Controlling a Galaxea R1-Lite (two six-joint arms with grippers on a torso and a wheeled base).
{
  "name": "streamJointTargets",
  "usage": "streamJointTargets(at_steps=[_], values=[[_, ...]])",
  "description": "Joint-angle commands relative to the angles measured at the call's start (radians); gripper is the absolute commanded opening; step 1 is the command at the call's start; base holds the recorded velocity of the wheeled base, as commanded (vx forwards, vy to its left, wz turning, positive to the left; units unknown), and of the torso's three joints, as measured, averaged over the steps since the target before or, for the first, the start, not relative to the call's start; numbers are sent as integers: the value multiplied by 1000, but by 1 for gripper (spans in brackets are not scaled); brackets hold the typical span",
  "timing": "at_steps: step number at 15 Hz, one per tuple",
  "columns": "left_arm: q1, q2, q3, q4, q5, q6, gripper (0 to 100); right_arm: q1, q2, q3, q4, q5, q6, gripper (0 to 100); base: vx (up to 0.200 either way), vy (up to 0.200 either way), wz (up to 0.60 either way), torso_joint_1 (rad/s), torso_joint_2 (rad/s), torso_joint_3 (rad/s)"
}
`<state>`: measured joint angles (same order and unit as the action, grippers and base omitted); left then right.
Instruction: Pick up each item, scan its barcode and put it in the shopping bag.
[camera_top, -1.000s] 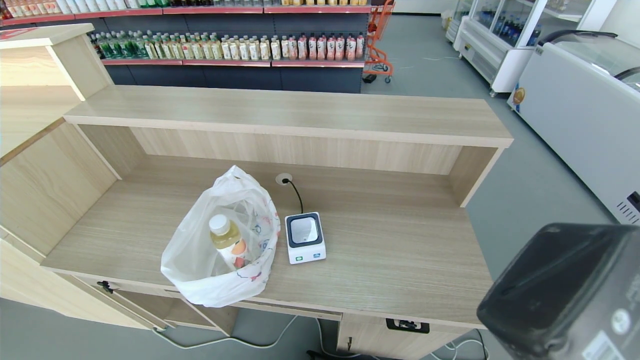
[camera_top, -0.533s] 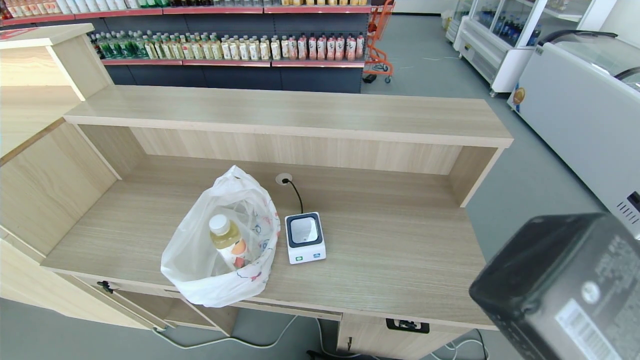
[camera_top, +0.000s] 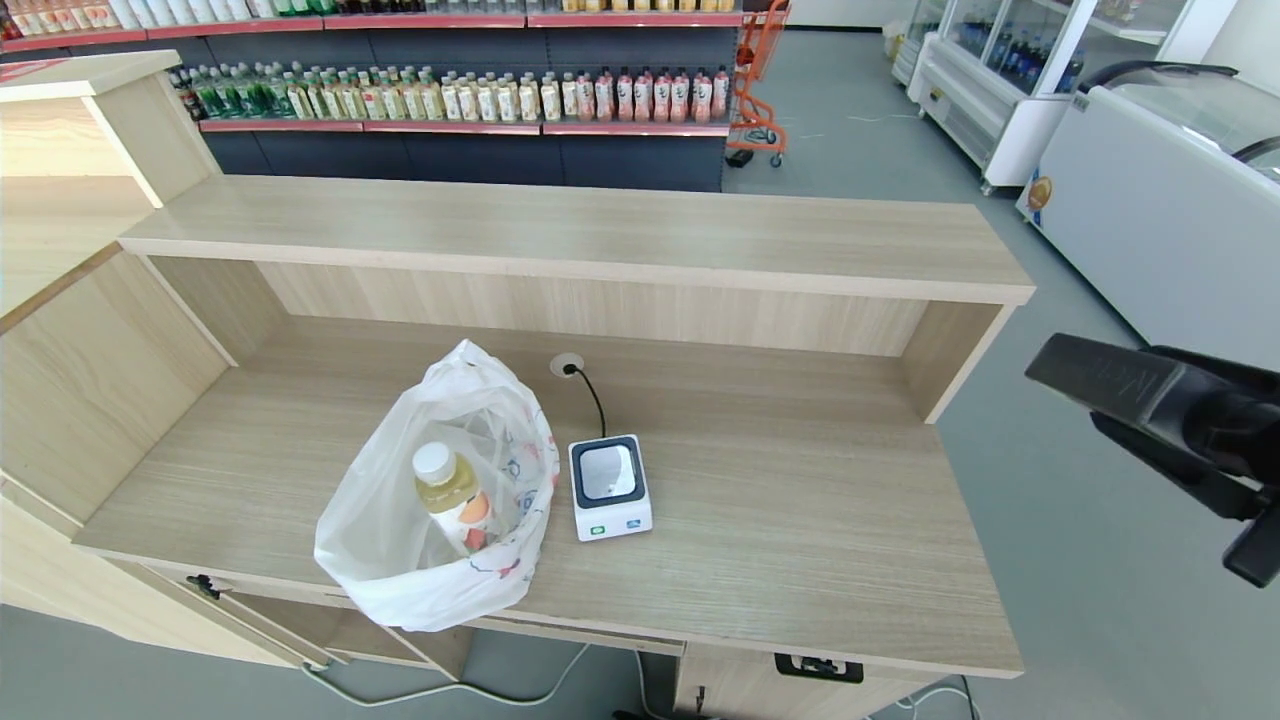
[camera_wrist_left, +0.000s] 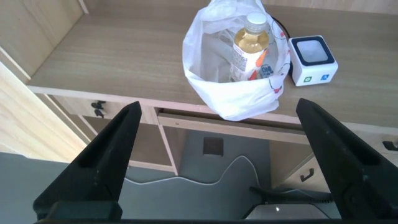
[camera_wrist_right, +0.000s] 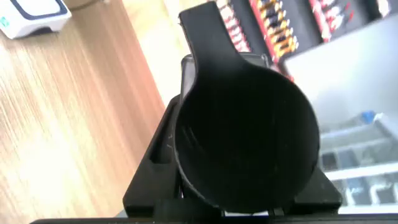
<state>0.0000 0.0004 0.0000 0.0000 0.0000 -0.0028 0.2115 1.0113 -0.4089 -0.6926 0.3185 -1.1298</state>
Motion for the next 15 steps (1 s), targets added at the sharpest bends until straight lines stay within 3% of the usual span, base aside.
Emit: streamJointTargets(at_steps=[1,3,5,7,8,9,11,15], values=[[0,0,0,0,0,0,100,-87,20,-5,38,183,-82,0,0,0,0,124,27,119],[0,0,0,0,0,0,100,-210,30,-28,137,234,-59,0,0,0,0,38,9,38],[0,0,0,0,0,0,100,-262,1,-93,312,240,303,0,0,0,0,0,0,0],[0,0,0,0,0,0,100,-256,7,-209,513,189,808,0,0,0,0,0,0,0],[0,0,0,0,0,0,100,-245,23,-228,550,159,898,0,0,0,0,0,0,0],[0,0,0,0,0,0,100,-172,64,-249,584,137,1137,0,0,0,0,0,0,0],[0,0,0,0,0,0,100,-152,113,-255,585,131,1349,0,0,0,0,0,0,0],[0,0,0,0,0,0,100,-146,156,-212,591,140,1387,0,0,0,0,0,0,0]])
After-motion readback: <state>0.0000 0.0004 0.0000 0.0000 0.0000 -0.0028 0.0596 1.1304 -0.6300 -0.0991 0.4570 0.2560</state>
